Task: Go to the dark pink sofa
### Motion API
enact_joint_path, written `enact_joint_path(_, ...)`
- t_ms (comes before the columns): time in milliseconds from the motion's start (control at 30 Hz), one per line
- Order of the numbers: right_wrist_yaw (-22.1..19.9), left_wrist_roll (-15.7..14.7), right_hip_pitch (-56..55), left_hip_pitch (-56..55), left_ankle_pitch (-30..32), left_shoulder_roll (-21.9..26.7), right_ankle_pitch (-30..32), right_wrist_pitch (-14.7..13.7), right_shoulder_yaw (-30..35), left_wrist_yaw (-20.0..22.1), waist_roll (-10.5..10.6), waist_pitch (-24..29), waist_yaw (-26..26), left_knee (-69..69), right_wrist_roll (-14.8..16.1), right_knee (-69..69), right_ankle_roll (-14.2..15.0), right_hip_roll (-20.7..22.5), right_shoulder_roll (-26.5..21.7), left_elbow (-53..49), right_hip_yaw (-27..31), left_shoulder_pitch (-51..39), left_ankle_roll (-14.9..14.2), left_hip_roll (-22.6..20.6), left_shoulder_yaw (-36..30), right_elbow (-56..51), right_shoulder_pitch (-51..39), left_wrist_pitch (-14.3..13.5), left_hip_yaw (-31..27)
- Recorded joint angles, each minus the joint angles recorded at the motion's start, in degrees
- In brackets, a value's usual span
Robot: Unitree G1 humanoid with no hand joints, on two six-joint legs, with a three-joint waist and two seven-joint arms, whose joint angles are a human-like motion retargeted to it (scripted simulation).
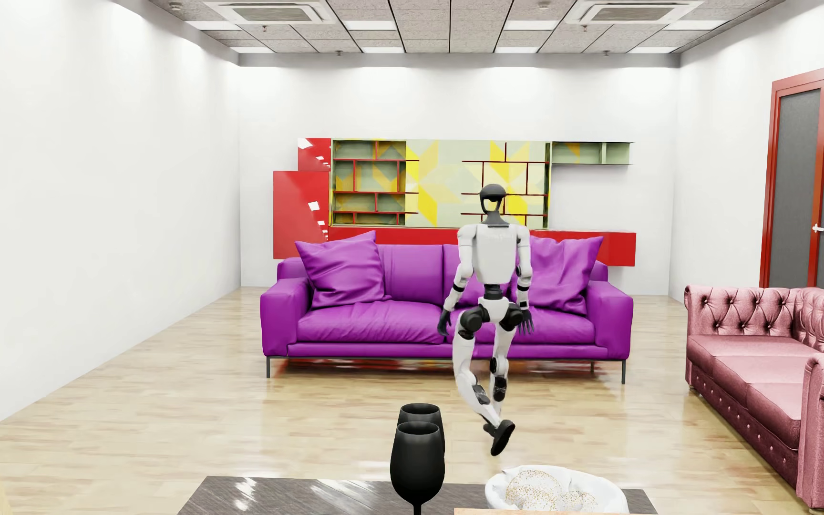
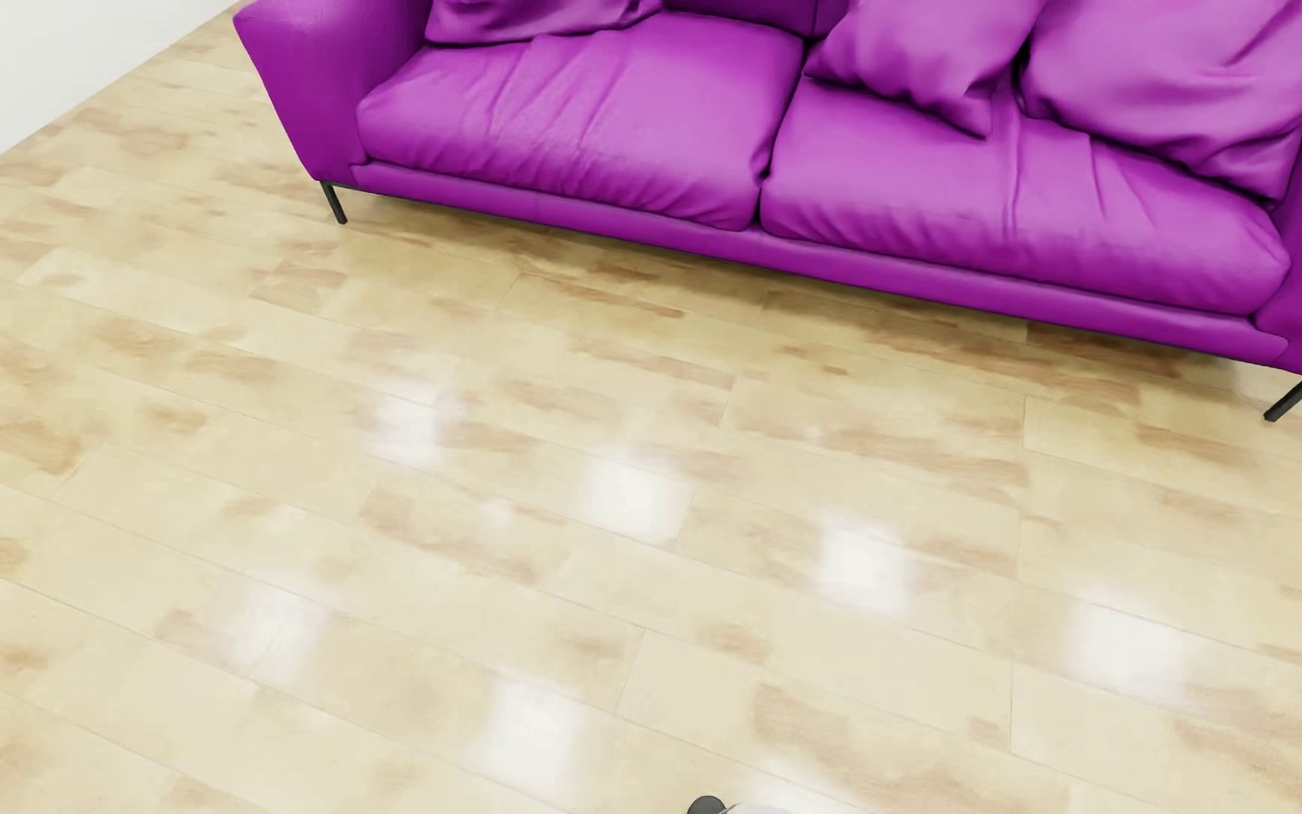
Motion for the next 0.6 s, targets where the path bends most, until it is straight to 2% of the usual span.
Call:
enact_joint_path(67, -0.7, 2.35, 4.85, -9.64, -4.16, -0.59, -2.48, -1.84, 1.86, -2.01, 1.08, 0.03, 1.49, 9.03, -1.39, -2.33, 0.87, 1.84, 0.88, 2.27, 1.67, 2.76, 1.48, 3.86, -1.21, -1.22, -5.52, -1.59, 0.21)
enact_joint_path(133, -1.92, 1.73, 9.35, -18.61, -4.83, -1.67, -5.14, -4.04, 4.89, -2.06, 1.36, -0.09, 3.11, 8.93, -2.26, -3.85, 1.85, 2.59, 1.55, 1.43, 3.47, 5.99, 1.26, 4.96, -0.11, -4.61, -10.33, -3.88, -1.64)
enact_joint_path(167, -2.85, 1.1, 11.28, -22.36, -5.41, -2.16, -6.69, -5.19, 6.31, -1.58, 1.27, -0.26, 3.79, 5.22, -1.64, -4.1, 2.41, 2.6, 1.96, 0.54, 4.26, 7.4, 1.17, 4.69, 0.69, -6.96, -12.38, -4.67, -3.09)
enact_joint_path(233, -4.29, -0.08, 14.61, -26.4, -5.28, -3.45, -10.0, -7.31, 9.04, -0.58, 0.87, -0.81, 4.78, -10.25, 1.45, -4.0, 3.59, 2.23, 2.56, -1.18, 6.06, 9.65, -0.42, 4.07, 2.54, -11.47, -15.87, -5.5, -5.79)
enact_joint_path(333, -4.33, -0.88, 19.23, -22.66, -3.08, -5.57, -14.72, -8.63, 14.15, -0.53, 0.02, -1.84, 5.59, -45.0, 5.91, -2.93, 5.59, 1.01, 2.34, -2.66, 9.54, 11.64, -2.41, 2.41, 4.85, -16.0, -19.4, -5.43, -10.95)
enact_joint_path(367, -3.96, -0.58, 20.47, -21.38, -1.24, -5.95, -16.0, -8.85, 15.93, -0.85, -0.28, -2.01, 5.59, -49.18, 6.58, -1.11, 6.48, 0.26, 1.74, -2.55, 11.01, 11.77, -5.28, 2.06, 4.85, -17.14, -19.86, -5.48, -12.16)
enact_joint_path(400, -3.92, 0.06, 21.16, -20.8, 2.01, -6.11, -16.59, -8.79, 17.16, -1.33, -0.59, -2.03, 5.44, -47.17, 7.03, 2.26, 7.27, -0.84, 0.91, -2.06, 12.34, 11.42, -8.93, 1.54, 4.46, -18.2, -19.66, -5.5, -12.57)
enact_joint_path(433, -4.11, 0.93, 21.07, -20.89, 2.32, -6.24, -15.7, -8.27, 17.36, -1.68, -0.97, -1.88, 5.17, -42.09, 7.82, 7.33, 7.99, -2.31, 0.1, -1.19, 13.47, 10.43, -8.35, 0.86, 4.05, -19.08, -18.63, -5.01, -11.69)
enact_joint_path(467, -4.88, 1.76, 19.66, -21.06, -1.08, -6.36, -12.68, -7.22, 16.51, -1.74, -1.51, -1.58, 4.93, -36.58, 9.03, 14.33, 8.09, -3.93, -0.36, -0.24, 14.43, 9.08, -6.89, 0.01, 3.95, -19.58, -16.71, -4.31, -10.51)
enact_joint_path(500, -6.39, 2.28, 17.24, -20.11, -4.24, -6.51, -7.95, -5.45, 14.91, -1.29, -2.12, -1.28, 4.72, -33.21, 10.43, 22.07, 6.7, -5.55, -0.16, 0.26, 14.94, 7.67, -6.17, -0.72, 4.48, -19.19, -14.21, -3.41, -9.08)
enact_joint_path(567, -10.06, 2.36, 10.75, -16.3, -7.76, -6.27, -0.32, -0.74, 11.21, -0.23, -3.35, -0.91, 4.24, -32.12, 11.98, 36.01, 6.21, -9.04, 0.87, -1.04, 14.43, 5.21, -5.61, -1.91, 5.8, -15.31, -9.74, -2.82, -6.24)
enact_joint_path(600, -12.01, 1.79, 8.14, -14.6, -8.71, -5.47, -0.82, 1.73, 9.02, 0.21, -3.94, -0.85, 3.83, -32.51, 12.29, 39.58, 6.7, -10.75, 1.37, -2.63, 12.92, 4.01, -5.45, -2.61, 6.2, -12.56, -7.56, -3.28, -5.62)
